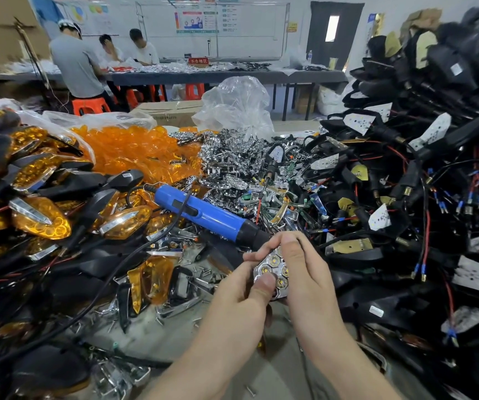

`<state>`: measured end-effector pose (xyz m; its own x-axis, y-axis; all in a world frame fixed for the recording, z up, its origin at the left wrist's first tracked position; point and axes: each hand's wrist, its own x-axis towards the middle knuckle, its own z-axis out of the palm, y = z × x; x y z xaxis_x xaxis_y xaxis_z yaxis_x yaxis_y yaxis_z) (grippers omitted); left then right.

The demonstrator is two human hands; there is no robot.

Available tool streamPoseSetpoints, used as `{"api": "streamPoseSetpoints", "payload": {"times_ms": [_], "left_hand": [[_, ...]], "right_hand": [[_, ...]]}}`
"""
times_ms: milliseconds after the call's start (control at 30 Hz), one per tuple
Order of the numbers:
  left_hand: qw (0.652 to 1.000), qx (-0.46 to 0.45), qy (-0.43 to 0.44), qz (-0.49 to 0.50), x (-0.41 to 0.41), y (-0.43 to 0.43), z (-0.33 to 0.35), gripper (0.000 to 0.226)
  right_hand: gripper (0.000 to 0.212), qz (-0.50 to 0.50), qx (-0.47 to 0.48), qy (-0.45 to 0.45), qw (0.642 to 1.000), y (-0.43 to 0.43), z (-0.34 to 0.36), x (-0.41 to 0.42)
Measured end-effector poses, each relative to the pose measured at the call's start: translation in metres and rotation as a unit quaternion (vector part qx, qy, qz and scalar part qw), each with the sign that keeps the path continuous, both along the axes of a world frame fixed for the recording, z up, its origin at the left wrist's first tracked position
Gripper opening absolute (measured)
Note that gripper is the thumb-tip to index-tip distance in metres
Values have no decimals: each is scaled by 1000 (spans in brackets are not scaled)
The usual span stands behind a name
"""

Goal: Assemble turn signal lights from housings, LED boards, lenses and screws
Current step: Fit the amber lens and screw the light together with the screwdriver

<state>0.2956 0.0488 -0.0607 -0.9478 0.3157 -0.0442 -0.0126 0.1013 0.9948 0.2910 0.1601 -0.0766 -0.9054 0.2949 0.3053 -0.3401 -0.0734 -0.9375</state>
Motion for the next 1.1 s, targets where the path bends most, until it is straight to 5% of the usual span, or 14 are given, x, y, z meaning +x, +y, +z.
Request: {"api": "streamPoseSetpoints", "payload": {"times_ms": [833,1100], "left_hand": [[999,30,-30,-24,6,5,-1,11],[997,45,-54,-23,8,4,7,21]], "right_hand": [[34,-25,-7,-22,999,-1,-1,1],[33,53,-170,-101,979,-6,9,9]]}}
